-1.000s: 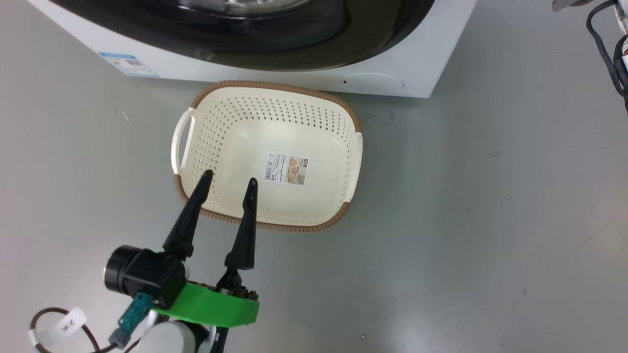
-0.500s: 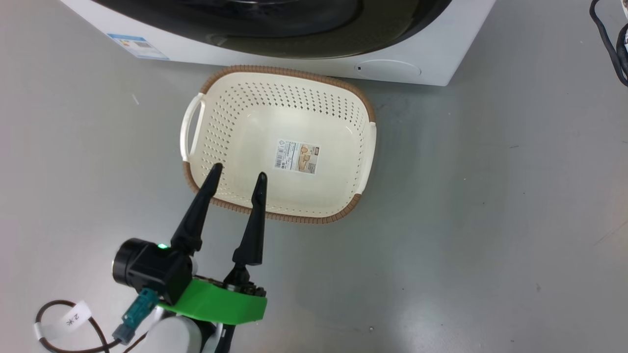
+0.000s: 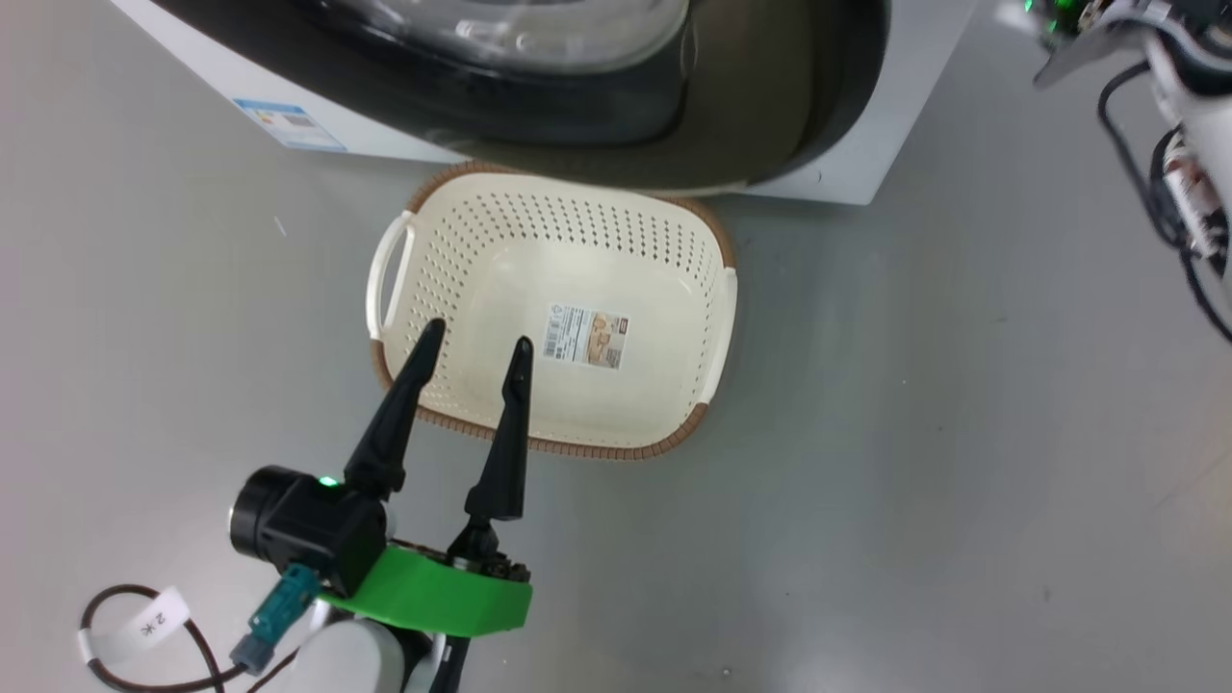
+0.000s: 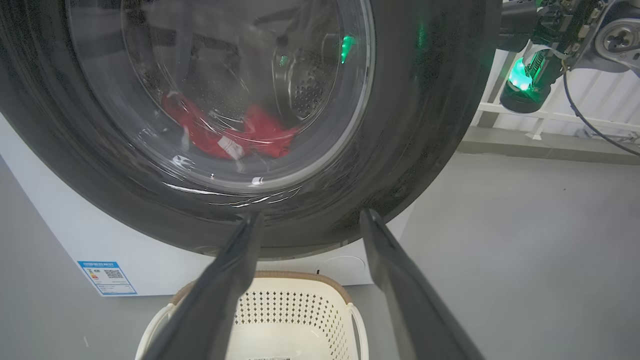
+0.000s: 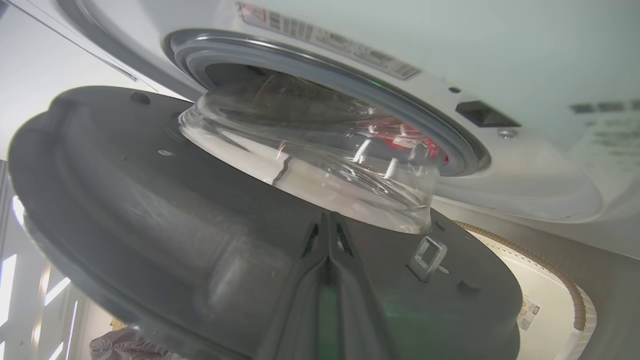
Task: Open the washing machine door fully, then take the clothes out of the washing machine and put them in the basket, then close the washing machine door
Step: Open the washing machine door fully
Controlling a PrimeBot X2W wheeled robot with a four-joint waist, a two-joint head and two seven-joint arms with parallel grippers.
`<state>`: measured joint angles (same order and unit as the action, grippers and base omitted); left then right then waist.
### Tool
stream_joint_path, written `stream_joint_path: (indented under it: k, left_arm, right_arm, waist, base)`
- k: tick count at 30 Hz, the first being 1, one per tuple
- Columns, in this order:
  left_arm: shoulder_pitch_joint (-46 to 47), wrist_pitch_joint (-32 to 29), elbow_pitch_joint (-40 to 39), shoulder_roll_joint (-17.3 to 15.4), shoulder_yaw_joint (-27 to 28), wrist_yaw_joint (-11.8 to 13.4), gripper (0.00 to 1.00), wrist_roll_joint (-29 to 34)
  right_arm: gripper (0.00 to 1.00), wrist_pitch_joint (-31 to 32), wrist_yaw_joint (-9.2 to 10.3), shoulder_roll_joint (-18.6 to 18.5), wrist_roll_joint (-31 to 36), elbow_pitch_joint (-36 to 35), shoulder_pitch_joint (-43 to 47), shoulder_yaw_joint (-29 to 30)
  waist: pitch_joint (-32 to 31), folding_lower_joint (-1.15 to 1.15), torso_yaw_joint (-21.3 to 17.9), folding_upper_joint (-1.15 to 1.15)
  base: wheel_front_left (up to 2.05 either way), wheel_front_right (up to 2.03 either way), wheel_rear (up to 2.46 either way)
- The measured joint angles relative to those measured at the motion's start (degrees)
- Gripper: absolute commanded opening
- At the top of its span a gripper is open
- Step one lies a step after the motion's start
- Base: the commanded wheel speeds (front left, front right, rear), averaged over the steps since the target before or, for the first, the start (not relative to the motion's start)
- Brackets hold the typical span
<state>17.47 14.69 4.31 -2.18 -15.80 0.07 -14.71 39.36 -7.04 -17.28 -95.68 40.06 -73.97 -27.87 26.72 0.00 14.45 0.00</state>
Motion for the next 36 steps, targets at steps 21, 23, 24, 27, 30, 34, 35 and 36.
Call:
stream_joint_path:
  k: [21, 23, 24, 27, 30, 34, 35, 36]
  left_arm:
    - [-8.4, 0.0, 0.3, -0.1, -2.3, 1.3, 1.00, -0.5]
    - [-8.4, 0.0, 0.3, -0.1, -2.3, 1.3, 1.00, -0.5]
    - [-8.4, 0.0, 0.3, -0.1, -2.3, 1.3, 1.00, -0.5]
    - [-8.8, 0.0, 0.3, -0.1, -2.2, 1.4, 1.00, -0.5]
    - [-10.2, 0.0, 0.3, -0.1, -2.1, 1.5, 1.00, -0.5]
    - [-11.3, 0.0, 0.2, -0.1, -1.5, 2.0, 1.00, -0.5]
    - [-11.7, 0.0, 0.2, -0.1, -1.3, 2.0, 1.00, -0.5]
    - [-12.0, 0.0, 0.2, -0.2, -1.1, 2.2, 1.00, -0.5]
  right_arm:
    - [0.00, 5.1, 0.00, 2.1, 0.5, -12.1, 19.5, -2.1]
    - [0.00, 5.2, 0.00, 2.2, 0.6, -12.6, 20.1, -2.3]
    - [0.00, 5.4, 0.00, 2.5, 0.6, -12.9, 20.6, -2.3]
    - [0.00, 5.8, 0.00, 3.3, 0.7, -14.1, 22.1, -2.6]
    - [0.00, 6.1, 0.00, 3.6, 0.9, -15.3, 23.8, -2.7]
    - [0.00, 6.1, 0.00, 4.0, 1.0, -16.7, 26.3, -2.7]
    - [0.00, 6.1, 0.00, 4.1, 1.1, -17.1, 27.0, -2.6]
    - [0.00, 6.1, 0.00, 4.3, 1.1, -17.5, 27.5, -2.6]
  waist:
    - [-11.1, 0.00, 1.5, 0.00]
    - [-11.4, 0.00, 1.8, 0.00]
    - [-11.8, 0.00, 2.0, 0.00]
    - [-12.6, 0.00, 2.8, 0.00]
    - [-13.6, 0.00, 3.7, 0.00]
    - [-14.9, 0.00, 5.0, 0.00]
    - [-15.2, 0.00, 5.4, 0.00]
    - [-15.5, 0.00, 5.7, 0.00]
  base:
    - [0.00, 0.00, 0.00]
    - [0.00, 0.00, 0.00]
    - [0.00, 0.00, 0.00]
    - [0.00, 0.00, 0.00]
    - [0.00, 0.00, 0.00]
    - [0.00, 0.00, 0.00]
    - [0.00, 0.00, 0.00]
    - [0.00, 0.00, 0.00]
